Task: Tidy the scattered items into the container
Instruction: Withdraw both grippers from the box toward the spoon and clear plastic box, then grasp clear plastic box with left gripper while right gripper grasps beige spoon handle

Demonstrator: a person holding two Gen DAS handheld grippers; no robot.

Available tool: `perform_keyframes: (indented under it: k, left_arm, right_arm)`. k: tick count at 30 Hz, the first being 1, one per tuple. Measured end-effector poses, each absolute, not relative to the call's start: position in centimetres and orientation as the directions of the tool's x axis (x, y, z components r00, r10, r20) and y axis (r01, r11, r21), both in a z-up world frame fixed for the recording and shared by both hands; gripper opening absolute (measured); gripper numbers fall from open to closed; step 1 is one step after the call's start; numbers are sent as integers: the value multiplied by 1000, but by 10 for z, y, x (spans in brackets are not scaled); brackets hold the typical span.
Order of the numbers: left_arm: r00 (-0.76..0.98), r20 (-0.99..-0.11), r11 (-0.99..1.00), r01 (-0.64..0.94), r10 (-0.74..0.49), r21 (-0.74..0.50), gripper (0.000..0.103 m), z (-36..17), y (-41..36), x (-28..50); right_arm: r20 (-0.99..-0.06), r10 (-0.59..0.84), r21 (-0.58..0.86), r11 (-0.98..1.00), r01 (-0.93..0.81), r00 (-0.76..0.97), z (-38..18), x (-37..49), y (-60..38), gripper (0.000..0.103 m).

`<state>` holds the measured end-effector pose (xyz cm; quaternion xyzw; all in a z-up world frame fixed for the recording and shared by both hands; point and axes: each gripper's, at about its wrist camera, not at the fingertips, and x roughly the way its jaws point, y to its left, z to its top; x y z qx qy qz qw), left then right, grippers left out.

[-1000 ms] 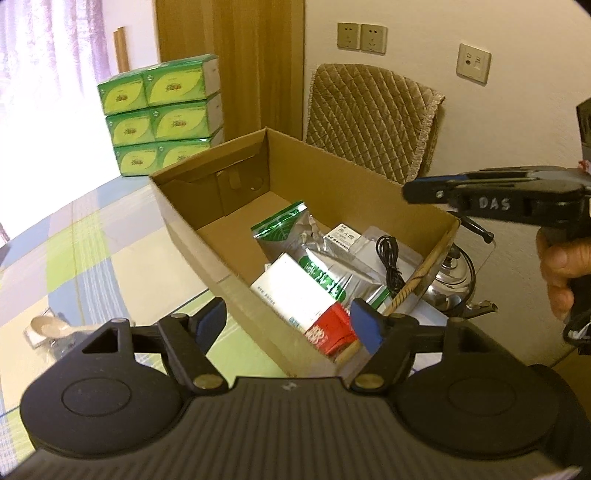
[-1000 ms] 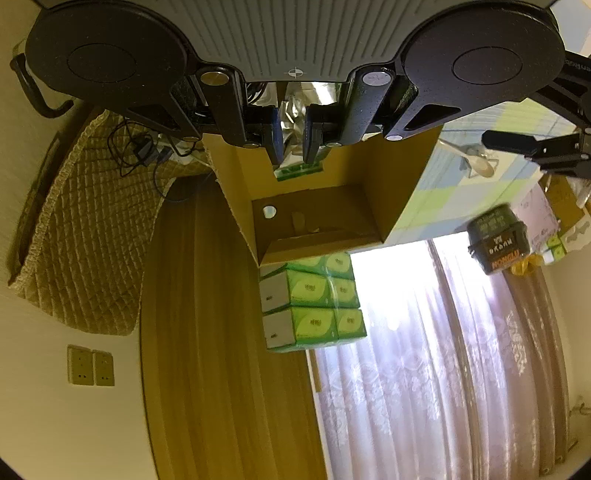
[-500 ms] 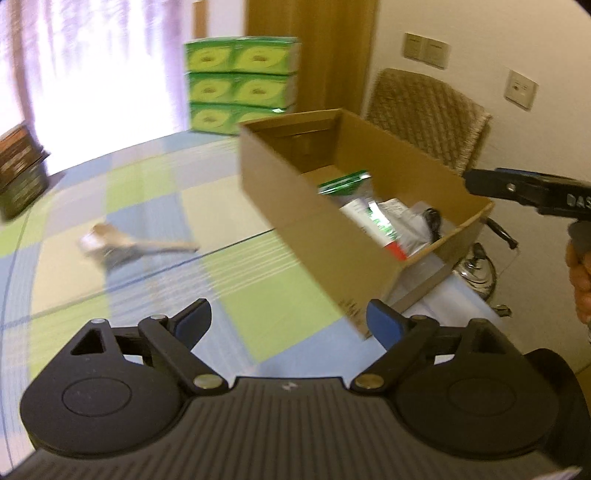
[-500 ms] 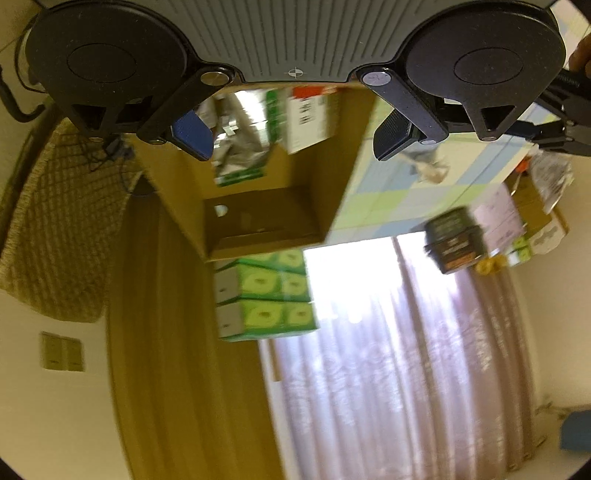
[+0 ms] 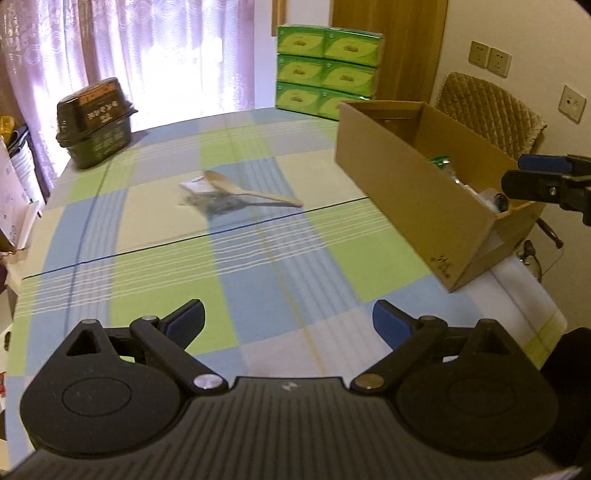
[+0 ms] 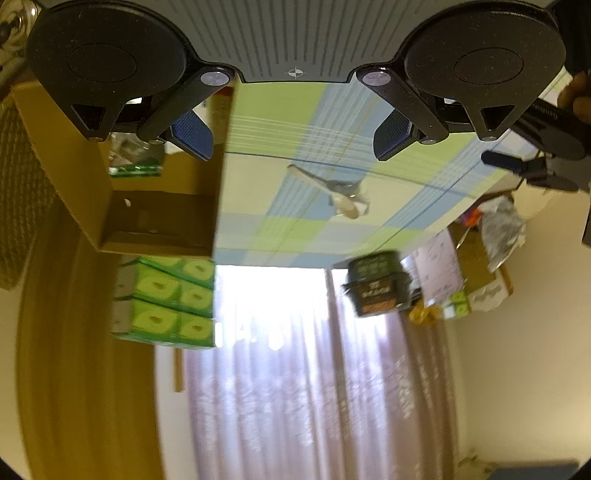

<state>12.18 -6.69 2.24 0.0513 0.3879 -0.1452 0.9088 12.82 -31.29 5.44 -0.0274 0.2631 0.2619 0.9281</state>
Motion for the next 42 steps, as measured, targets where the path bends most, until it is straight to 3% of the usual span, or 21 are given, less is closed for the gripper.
perform_keyframes:
  k: [21,29,30,31,38,40,42]
  left_arm:
    - [622,-758,888,441,-196,132,97,-23,-19,199]
    - [635,-730,853,503,-253,142,101,-36,-15,241]
    - [634,-731,850,507,-254,144,101,-39,-15,247]
    - [634,-730,847,511,-256,147,101,-40,-14,252]
    - [637,-722,842,520,-270,143,101,-50,-7,286]
    - [636,-721,839,525,-275,143,101,-51,-6,295]
    - [637,-720,836,528,-275,148,101,-53,-5,305]
  right_arm:
    - [-685,467,-136,672,-728,560,16,232,-196,98]
    - [-756,443,-131,619,-774,482,-19,288,-169,98]
    - [-763,438,-134,612,-780,475,-23,293,-167,95]
    - [-772,432,-139,601,-787,467,-27,298,-165,86]
    - [-811,398,-166,547,-820,430,-51,326,-157,83]
    - [-814,399,-165,538,-827,422,-55,333,-154,70]
    - [-822,396,-162,528,-834,410,-58,340,-151,69]
